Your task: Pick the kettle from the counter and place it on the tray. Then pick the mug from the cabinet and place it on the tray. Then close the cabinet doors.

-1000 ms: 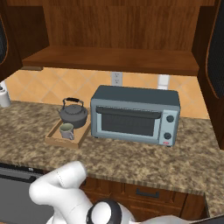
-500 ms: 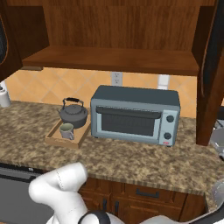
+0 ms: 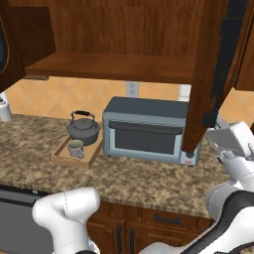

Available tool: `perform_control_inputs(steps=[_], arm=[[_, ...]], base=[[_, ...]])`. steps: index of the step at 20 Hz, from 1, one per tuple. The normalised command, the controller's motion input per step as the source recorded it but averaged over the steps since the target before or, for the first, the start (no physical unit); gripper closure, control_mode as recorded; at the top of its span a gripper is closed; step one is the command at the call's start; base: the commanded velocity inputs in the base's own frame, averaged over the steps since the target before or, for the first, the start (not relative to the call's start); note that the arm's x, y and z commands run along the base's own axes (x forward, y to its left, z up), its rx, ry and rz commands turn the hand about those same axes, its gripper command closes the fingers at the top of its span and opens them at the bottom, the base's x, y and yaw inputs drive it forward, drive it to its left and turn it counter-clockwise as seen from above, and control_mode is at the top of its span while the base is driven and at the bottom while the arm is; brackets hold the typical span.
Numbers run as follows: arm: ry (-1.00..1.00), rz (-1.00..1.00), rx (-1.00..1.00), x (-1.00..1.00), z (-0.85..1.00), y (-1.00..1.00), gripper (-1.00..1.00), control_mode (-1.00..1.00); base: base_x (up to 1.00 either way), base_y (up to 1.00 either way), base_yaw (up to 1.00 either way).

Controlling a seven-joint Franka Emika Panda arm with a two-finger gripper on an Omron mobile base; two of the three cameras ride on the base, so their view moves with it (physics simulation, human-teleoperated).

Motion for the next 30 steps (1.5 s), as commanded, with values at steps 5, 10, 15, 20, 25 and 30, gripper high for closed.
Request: perform_control_inputs(steps=[5, 10, 15, 20, 25, 30], arm=[[0.13, 0.08, 0.01, 0.18, 0.18, 0.18, 1.00, -1.00], [0.42, 0.13, 0.00, 0.46, 0.01, 0.36, 1.00, -1.00], [0.38, 0.08, 0.01, 0.69, 0.00, 0.30, 1.00, -1.00], [0.16, 0.00, 0.02, 0.70, 0.00, 0.23, 1.00, -1.00], [0.00, 0.00, 0.00, 0.60, -0.04, 0.50, 1.00, -1.00], [0.00, -0.03, 0.00, 0.56, 0.00, 0.58, 1.00, -1.00]], base=[[0.00, 0.00, 0.00], [0.00, 0.00, 0.00], [0.00, 0.00, 0.00], [0.00, 0.00, 0.00], [0.00, 0.00, 0.00], [0.00, 0.00, 0.00]])
